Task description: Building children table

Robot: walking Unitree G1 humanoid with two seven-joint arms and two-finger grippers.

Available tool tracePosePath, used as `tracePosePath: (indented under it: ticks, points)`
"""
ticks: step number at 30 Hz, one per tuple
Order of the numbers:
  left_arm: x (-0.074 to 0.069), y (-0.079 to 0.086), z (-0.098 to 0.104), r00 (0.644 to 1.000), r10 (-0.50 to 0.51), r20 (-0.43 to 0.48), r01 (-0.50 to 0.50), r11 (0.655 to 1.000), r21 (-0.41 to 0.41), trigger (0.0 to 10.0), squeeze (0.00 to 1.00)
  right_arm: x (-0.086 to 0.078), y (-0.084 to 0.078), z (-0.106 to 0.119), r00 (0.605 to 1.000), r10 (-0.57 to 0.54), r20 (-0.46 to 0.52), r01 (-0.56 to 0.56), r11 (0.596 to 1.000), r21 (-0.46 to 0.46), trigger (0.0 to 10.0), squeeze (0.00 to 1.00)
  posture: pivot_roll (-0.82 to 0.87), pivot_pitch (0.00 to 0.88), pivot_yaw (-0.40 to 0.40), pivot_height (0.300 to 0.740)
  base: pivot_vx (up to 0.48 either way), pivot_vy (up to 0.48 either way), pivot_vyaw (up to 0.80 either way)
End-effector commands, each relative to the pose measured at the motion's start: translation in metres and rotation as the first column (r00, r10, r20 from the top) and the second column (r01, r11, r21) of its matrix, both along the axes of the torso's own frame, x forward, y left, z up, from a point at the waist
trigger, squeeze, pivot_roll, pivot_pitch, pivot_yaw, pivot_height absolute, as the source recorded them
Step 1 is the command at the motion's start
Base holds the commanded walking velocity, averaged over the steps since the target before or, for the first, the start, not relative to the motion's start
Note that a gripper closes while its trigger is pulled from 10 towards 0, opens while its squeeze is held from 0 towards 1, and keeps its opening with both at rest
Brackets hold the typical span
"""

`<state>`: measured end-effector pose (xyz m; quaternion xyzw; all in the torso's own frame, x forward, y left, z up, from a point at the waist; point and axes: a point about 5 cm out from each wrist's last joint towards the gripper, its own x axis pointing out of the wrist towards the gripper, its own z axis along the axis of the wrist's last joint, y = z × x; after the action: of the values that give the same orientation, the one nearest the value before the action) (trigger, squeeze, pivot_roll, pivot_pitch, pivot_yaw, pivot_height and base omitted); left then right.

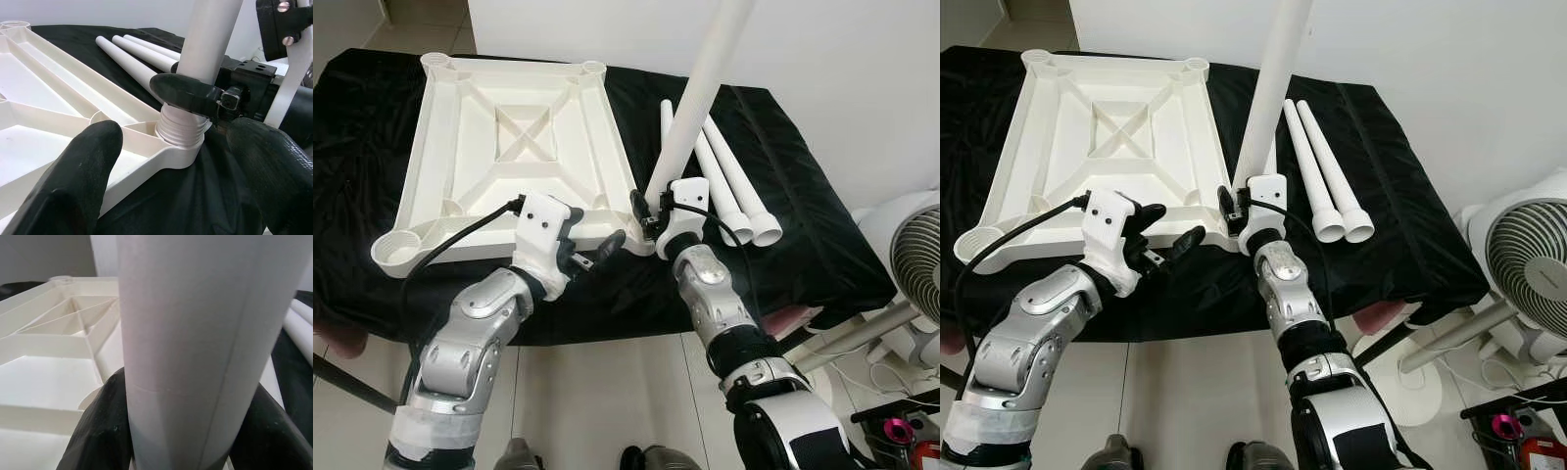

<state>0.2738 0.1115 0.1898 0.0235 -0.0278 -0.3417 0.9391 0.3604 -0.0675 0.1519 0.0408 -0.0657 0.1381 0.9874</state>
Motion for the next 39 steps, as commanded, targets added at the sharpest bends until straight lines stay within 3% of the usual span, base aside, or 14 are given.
tracePosePath:
  ticks: [1,2,10,21,22,29,30,31,39]
  points:
    - [0.001,-0.002,-0.001,1.000,0.030,-0.009,-0.030,1.000,0.007,10.0,0.00,-0.001,-0.006,-0.018,0.994,-0.053,-0.099,0.053,0.999,0.002,10.0,0.00,0.06,0.082,-0.106,0.740,0.000,0.000,0.00]
    - [0.001,-0.002,-0.001,1.000,0.029,-0.008,-0.029,1.000,0.007,10.0,0.00,0.000,-0.004,-0.017,0.988,-0.102,-0.118,0.105,0.994,0.015,10.0,0.00,0.07,0.077,-0.107,0.740,0.000,0.000,0.00]
    - [0.001,-0.004,-0.001,1.000,0.023,-0.006,-0.023,1.000,0.005,10.0,0.00,0.000,-0.004,-0.011,0.971,-0.197,-0.135,0.205,0.977,0.050,10.0,0.00,0.07,0.065,-0.114,0.740,0.000,0.000,0.00]
    - [0.000,-0.004,-0.001,1.000,0.016,-0.003,-0.016,1.000,0.008,10.0,0.00,-0.005,0.001,-0.008,0.977,-0.192,-0.096,0.197,0.979,0.048,10.0,0.00,0.07,0.056,-0.115,0.740,0.000,0.000,0.00]
    - [0.000,-0.005,-0.001,1.000,0.015,-0.003,-0.015,1.000,0.008,10.0,0.00,-0.006,0.002,-0.006,0.984,-0.161,-0.083,0.167,0.983,0.075,10.0,1.00,0.07,0.056,-0.116,0.740,0.000,0.000,0.00]
    - [-0.001,-0.005,-0.001,1.000,0.013,-0.004,-0.013,1.000,0.007,10.0,0.00,-0.010,0.001,0.000,0.998,-0.068,-0.010,0.069,0.992,0.102,10.0,1.00,0.07,0.057,-0.117,0.740,0.000,0.000,0.00]
    - [-0.001,-0.005,-0.001,1.000,0.012,-0.005,-0.012,1.000,0.006,10.0,0.00,-0.010,-0.002,0.000,0.998,-0.059,0.004,0.059,0.995,0.081,10.0,0.91,0.07,0.058,-0.118,0.740,0.000,0.000,0.00]
    - [-0.001,-0.005,-0.001,1.000,0.011,-0.006,-0.011,1.000,0.006,10.0,0.00,-0.009,-0.008,-0.001,0.999,-0.049,0.010,0.048,0.996,0.071,10.0,0.00,0.07,0.060,-0.117,0.740,0.000,0.000,0.00]
    - [-0.001,-0.007,-0.002,1.000,0.005,-0.010,-0.005,1.000,0.005,10.0,0.00,-0.003,-0.032,-0.003,0.999,0.021,0.033,-0.020,1.000,-0.014,10.0,0.00,0.06,0.065,-0.114,0.740,0.000,0.000,0.00]
